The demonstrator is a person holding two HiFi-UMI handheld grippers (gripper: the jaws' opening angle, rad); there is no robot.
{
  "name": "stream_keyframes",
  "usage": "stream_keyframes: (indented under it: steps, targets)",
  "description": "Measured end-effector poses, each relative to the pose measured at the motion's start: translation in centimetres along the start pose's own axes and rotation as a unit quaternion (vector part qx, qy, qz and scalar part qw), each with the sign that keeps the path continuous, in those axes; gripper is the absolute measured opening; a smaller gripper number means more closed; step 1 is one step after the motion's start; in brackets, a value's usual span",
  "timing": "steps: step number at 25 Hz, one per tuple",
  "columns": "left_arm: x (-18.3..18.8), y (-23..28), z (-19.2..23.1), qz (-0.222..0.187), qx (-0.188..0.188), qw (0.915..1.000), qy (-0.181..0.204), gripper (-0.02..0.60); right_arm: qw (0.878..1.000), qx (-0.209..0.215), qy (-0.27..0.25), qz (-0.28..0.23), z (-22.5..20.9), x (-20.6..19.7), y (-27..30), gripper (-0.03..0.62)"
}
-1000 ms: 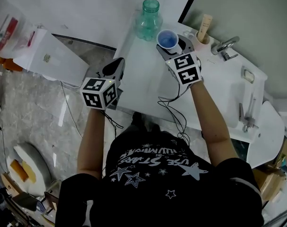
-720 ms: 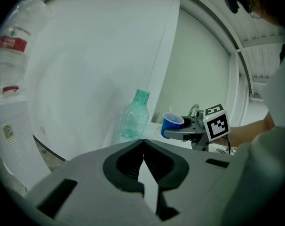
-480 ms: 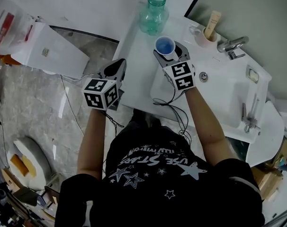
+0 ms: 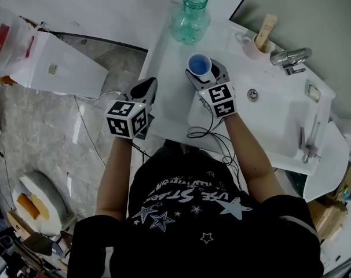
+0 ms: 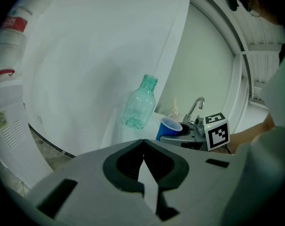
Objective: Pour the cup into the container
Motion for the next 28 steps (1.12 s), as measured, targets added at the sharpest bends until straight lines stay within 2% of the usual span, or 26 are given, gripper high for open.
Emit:
stream_keyframes:
  steps: [9, 21, 28]
  targets:
    - [-0.7, 1.3, 1.0, 0.016, -0.016, 0.9997, -0.006, 0.011, 1.000, 0.009, 0.018, 0.017, 0.9, -2.1, 1.3, 0.281]
    - [-1.2, 1.6, 1.5, 0.026, -0.028, 0.9993, -0.007, 0.011, 0.999, 0.010, 0.036, 0.015, 1.7, -2.8, 1.9, 0.282]
    - [-1.4, 1.7, 1.4, 0.027, -0.036, 0.9990, -0.005, 0.011, 0.999, 0.008, 0.043, 0.000, 1.7, -2.8, 2.0, 0.305]
Point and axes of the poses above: the fingertips, and each gripper's own axes: y forward along the fingers, z to its left, x out of its top, the point moved 1 cm from there along -y, backward along the fingers, and after that the axes turned 1 degree about -y, right-handed, at the moved point
